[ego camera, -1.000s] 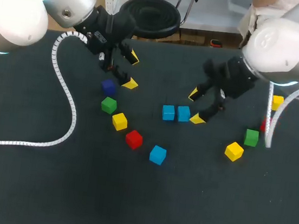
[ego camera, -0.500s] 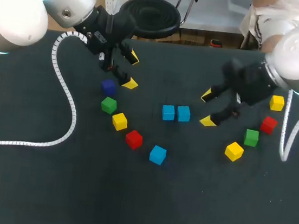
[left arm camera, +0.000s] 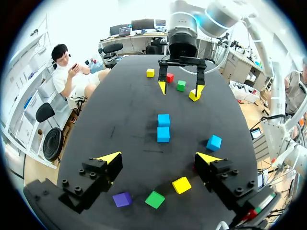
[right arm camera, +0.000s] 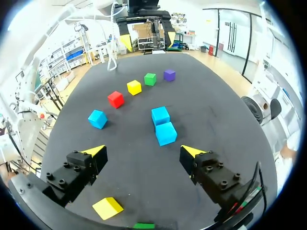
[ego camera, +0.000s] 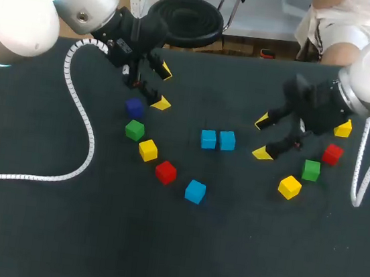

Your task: Place the blue cubes, place green cubes on the blue cubes, place the yellow cubes on the green cubes, then place the red cubes on the yellow cubes, and place purple cube on the red cubes.

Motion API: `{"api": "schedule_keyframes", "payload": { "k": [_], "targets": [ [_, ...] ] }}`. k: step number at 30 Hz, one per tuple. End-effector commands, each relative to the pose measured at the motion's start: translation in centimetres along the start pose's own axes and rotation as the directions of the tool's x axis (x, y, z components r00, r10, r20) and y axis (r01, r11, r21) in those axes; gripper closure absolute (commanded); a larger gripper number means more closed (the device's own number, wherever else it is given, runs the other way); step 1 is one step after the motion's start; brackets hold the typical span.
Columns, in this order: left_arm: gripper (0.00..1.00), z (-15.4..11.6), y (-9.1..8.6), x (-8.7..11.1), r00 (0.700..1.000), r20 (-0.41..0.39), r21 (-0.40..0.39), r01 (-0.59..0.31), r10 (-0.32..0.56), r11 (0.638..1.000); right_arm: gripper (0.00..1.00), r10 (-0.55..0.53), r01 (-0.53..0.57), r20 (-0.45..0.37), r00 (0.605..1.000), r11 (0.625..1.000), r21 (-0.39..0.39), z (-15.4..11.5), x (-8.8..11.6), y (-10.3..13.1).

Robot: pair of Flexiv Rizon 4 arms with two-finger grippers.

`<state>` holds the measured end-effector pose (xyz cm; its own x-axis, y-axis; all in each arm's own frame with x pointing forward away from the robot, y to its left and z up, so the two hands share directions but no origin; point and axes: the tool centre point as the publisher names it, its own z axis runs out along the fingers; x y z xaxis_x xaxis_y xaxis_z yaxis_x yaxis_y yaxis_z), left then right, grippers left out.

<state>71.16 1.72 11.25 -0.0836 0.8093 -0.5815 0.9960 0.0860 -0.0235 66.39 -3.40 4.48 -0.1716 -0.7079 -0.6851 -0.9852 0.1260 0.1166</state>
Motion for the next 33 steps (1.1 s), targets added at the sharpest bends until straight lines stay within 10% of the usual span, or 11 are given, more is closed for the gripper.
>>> {"api": "schedule_keyframes", "payload": {
  "k": [1,33],
  "targets": [
    [0.00,0.0,0.2,-0.1,1.000,-0.004,0.003,0.001,-0.001,1.000,0.00,-0.001,0.001,0.000,1.000,1.000,0.014,-0.9,0.1,1.1],
    [0.00,0.0,0.2,-0.1,1.000,-0.004,0.003,0.001,-0.001,1.000,0.00,-0.230,0.229,-0.002,0.973,0.969,-0.091,-3.9,3.1,-1.5]
  ]
}}
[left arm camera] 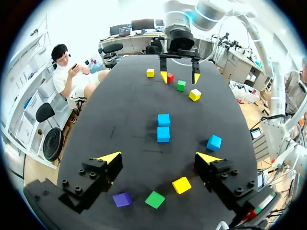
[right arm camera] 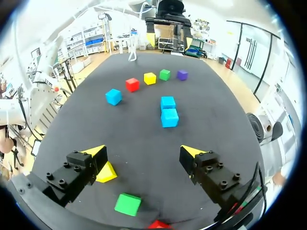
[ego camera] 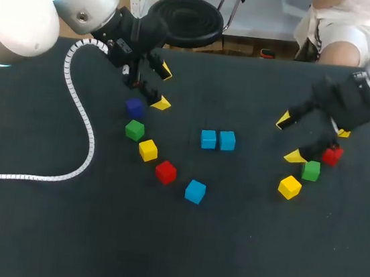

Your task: Place the blue cubes, place green cubes on the blue cubes, place the yellow cubes on the green cubes, then place the red cubes on the yellow cubes, and place purple cube on the red cubes.

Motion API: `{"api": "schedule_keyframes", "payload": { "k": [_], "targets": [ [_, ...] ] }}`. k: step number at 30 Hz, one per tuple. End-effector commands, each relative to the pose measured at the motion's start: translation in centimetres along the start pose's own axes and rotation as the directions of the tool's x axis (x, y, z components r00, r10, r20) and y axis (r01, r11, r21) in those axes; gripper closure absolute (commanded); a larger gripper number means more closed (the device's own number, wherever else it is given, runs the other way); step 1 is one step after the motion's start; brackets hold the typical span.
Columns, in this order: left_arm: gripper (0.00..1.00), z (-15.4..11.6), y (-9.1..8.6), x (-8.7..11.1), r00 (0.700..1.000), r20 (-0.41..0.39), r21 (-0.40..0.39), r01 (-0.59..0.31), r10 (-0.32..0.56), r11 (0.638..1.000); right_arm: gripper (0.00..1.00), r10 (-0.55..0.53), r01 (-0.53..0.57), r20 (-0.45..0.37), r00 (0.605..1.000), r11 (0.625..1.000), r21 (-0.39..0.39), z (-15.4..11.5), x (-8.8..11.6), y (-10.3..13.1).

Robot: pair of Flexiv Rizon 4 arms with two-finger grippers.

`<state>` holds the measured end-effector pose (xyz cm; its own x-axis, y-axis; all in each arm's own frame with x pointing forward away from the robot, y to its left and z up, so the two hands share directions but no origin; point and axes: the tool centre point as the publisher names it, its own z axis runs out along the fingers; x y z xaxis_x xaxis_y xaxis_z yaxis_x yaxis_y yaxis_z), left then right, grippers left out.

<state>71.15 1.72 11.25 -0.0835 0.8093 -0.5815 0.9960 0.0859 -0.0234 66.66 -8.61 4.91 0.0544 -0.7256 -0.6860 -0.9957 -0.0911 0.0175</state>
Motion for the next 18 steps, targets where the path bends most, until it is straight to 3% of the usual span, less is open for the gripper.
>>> {"api": "schedule_keyframes", "payload": {
  "k": [1,18],
  "targets": [
    [0.00,0.01,0.15,-0.07,1.000,-0.004,0.003,0.001,-0.001,1.000,0.00,-0.005,0.006,0.007,1.000,1.000,-0.012,-0.04,-0.08,-0.80],
    [0.00,0.01,0.15,-0.07,1.000,-0.004,0.003,0.001,-0.001,1.000,0.00,0.020,-0.020,0.017,1.000,1.000,0.010,-0.25,-0.36,-1.47]
  ]
}}
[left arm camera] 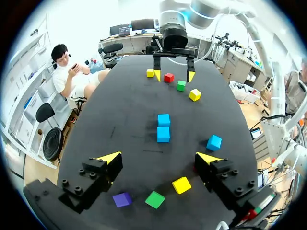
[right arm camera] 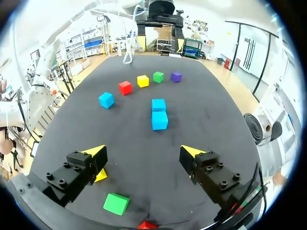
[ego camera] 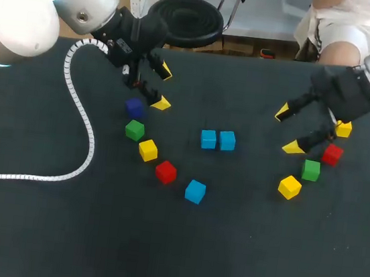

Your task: Place the blue cubes, place green cubes on the blue cubes, place the yellow cubes on the green cubes, then place the red cubes on the yellow cubes, and place purple cube on the red cubes.

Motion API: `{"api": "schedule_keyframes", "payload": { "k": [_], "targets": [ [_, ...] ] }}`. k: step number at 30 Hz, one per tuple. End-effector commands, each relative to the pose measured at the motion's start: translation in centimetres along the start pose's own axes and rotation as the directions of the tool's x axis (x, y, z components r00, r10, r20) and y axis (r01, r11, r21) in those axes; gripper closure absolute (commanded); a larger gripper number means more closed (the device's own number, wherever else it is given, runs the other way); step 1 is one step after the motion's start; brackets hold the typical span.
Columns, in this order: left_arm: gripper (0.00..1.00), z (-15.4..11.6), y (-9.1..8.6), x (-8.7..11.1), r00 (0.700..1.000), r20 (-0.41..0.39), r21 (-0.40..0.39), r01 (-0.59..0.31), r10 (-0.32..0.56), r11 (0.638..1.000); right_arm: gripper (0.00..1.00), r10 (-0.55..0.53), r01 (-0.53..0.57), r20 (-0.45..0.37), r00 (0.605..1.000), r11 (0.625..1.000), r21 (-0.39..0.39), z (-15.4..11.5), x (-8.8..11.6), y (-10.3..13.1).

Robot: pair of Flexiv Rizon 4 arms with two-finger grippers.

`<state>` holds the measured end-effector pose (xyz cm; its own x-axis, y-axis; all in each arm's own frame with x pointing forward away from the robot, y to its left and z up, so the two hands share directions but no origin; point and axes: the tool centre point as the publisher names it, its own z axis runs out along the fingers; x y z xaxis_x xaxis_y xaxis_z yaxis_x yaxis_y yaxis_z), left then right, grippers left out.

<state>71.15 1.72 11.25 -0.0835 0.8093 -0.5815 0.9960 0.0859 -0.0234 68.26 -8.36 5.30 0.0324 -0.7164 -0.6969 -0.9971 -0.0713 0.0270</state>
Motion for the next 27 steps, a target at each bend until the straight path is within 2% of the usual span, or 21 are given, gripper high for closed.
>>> {"api": "schedule_keyframes", "payload": {
  "k": [1,3,5,6,9,11,16,21,25,27],
  "targets": [
    [0.00,0.0,0.2,-0.1,1.000,-0.004,0.003,0.001,-0.001,1.000,0.00,-0.001,0.001,0.001,1.000,1.000,0.004,0.0,0.0,0.1],
    [0.00,0.0,0.2,-0.1,1.000,-0.004,0.003,0.001,-0.001,1.000,0.00,-0.001,0.001,0.001,1.000,1.000,0.004,0.0,0.0,0.1],
    [0.00,-0.9,-0.9,-0.3,0.998,-0.016,-0.002,-0.059,0.059,0.998,0.00,-0.001,0.001,0.001,1.000,1.000,0.004,0.0,0.0,0.1],
    [0.00,-1.2,-1.8,-0.4,0.995,-0.035,0.005,-0.096,0.096,0.995,0.00,-0.001,0.001,0.001,1.000,1.000,0.004,0.0,0.0,0.1],
    [0.00,-1.1,-4.8,-0.2,0.969,-0.157,-0.004,-0.193,0.190,0.981,0.00,-0.001,0.001,0.001,1.000,1.000,0.004,0.0,0.0,0.1],
    [0.00,-1.1,-6.2,0.4,0.956,-0.194,0.015,-0.219,0.218,0.976,0.00,-0.001,0.001,0.001,1.000,1.000,0.004,0.0,0.0,0.1],
    [0.00,-0.8,-8.8,2.4,0.956,-0.230,0.050,-0.175,0.182,0.983,0.00,-0.001,0.001,0.001,1.000,1.000,0.004,0.0,0.0,0.1],
    [0.00,-0.2,-10.5,4.0,0.973,-0.197,0.102,-0.099,0.118,0.990,0.00,-0.001,0.001,0.001,1.000,1.000,0.004,0.0,0.0,0.1],
    [0.00,0.6,-12.1,4.0,0.981,-0.170,0.164,-0.062,0.090,0.985,0.00,-0.001,0.001,0.001,1.000,1.000,0.004,0.0,0.0,0.1],
    [0.00,1.1,-13.2,3.6,0.974,-0.184,0.180,-0.097,0.130,0.979,0.00,-0.001,0.001,0.001,1.000,1.000,0.004,0.0,0.0,0.1]
  ]
}}
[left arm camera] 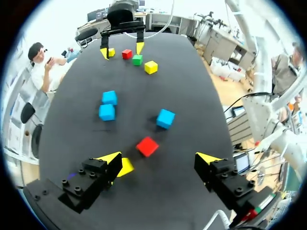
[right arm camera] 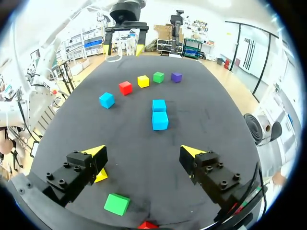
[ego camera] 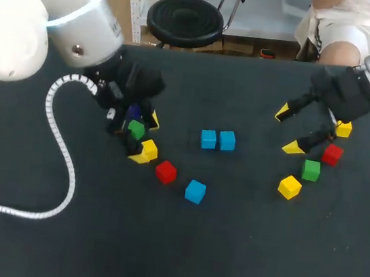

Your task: Place the blue cubes, place green cubes on the blue cubes, place the yellow cubes on the green cubes, then place the red cubes on the yellow cubes, and place purple cube on the red cubes.

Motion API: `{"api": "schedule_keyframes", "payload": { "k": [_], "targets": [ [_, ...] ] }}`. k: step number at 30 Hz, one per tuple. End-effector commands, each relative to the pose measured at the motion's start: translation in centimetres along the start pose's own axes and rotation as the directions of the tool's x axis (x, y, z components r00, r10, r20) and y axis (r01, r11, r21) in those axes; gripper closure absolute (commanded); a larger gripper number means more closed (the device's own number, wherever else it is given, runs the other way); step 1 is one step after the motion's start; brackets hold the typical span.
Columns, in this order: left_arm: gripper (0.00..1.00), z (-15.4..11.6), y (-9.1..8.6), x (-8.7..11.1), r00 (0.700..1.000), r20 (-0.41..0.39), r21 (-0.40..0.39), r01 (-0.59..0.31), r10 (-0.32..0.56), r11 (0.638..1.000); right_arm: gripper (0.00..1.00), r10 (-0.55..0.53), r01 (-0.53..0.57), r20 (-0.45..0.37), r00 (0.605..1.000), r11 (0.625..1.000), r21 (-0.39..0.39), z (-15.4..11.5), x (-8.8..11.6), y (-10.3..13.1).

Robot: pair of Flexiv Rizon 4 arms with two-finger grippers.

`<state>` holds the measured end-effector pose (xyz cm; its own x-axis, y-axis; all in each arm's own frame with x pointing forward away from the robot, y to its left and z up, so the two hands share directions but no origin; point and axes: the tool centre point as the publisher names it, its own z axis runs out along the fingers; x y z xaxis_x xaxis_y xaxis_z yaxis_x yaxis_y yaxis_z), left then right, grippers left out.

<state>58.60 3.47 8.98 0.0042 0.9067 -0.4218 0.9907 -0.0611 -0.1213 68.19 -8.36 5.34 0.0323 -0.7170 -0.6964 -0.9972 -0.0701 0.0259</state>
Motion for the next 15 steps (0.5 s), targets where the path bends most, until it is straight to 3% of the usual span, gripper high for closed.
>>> {"api": "schedule_keyframes", "payload": {
  "k": [1,8,15],
  "targets": [
    [0.00,0.9,-1.0,-0.7,0.999,-0.007,0.013,-0.043,0.043,0.999,0.00,-0.001,0.001,0.002,1.000,1.000,0.002,0.0,0.0,0.1],
    [0.00,2.1,-1.8,-3.0,0.997,0.025,0.004,-0.073,0.073,0.997,0.00,-0.001,0.001,0.002,1.000,1.000,0.002,0.0,0.0,0.1],
    [0.00,4.1,-2.1,-3.8,0.997,-0.041,0.039,-0.061,0.062,0.997,0.00,-0.001,0.001,0.002,1.000,1.000,0.002,0.0,0.0,0.1]
  ]
}}
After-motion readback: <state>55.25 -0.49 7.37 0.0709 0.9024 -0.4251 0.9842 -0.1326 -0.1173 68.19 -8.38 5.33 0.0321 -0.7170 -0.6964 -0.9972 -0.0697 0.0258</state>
